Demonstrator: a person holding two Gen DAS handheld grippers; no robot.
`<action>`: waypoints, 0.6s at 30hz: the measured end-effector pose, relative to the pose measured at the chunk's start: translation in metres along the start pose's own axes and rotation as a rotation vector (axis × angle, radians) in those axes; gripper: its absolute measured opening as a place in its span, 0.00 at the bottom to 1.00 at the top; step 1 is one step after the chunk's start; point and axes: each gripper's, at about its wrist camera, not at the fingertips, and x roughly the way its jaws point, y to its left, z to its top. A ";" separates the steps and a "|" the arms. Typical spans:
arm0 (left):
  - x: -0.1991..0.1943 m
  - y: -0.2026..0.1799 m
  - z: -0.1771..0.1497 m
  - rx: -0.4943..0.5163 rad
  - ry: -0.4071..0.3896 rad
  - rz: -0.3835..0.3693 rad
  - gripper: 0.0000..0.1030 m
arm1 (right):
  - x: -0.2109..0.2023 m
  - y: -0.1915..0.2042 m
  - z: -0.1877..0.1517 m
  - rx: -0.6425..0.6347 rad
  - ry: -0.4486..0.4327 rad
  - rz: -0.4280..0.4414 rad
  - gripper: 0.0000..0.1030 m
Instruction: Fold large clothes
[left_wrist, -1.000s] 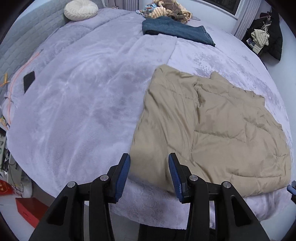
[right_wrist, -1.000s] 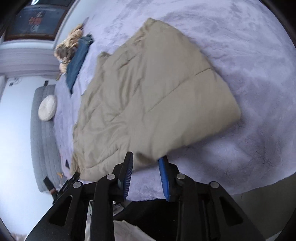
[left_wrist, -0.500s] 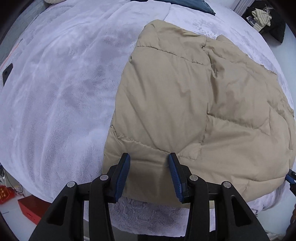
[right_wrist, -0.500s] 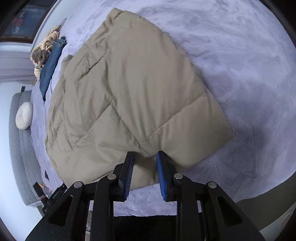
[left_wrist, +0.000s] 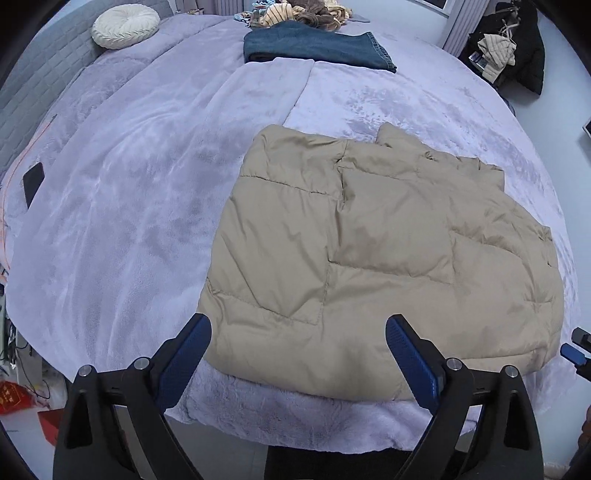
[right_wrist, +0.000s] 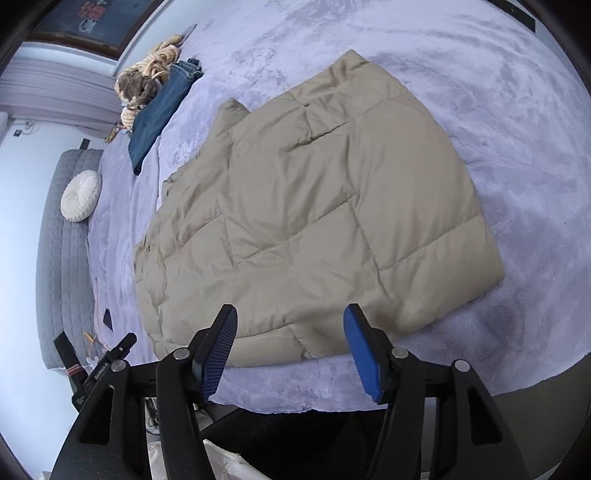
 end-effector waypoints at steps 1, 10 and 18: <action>-0.003 -0.002 -0.004 -0.005 0.002 0.003 0.93 | -0.001 0.002 -0.002 -0.011 0.003 -0.004 0.67; -0.023 -0.019 -0.027 0.032 0.004 0.023 1.00 | -0.003 0.003 -0.026 -0.053 0.045 -0.033 0.82; -0.013 -0.007 -0.004 0.074 0.024 -0.014 1.00 | 0.014 0.035 -0.023 -0.081 0.031 -0.054 0.83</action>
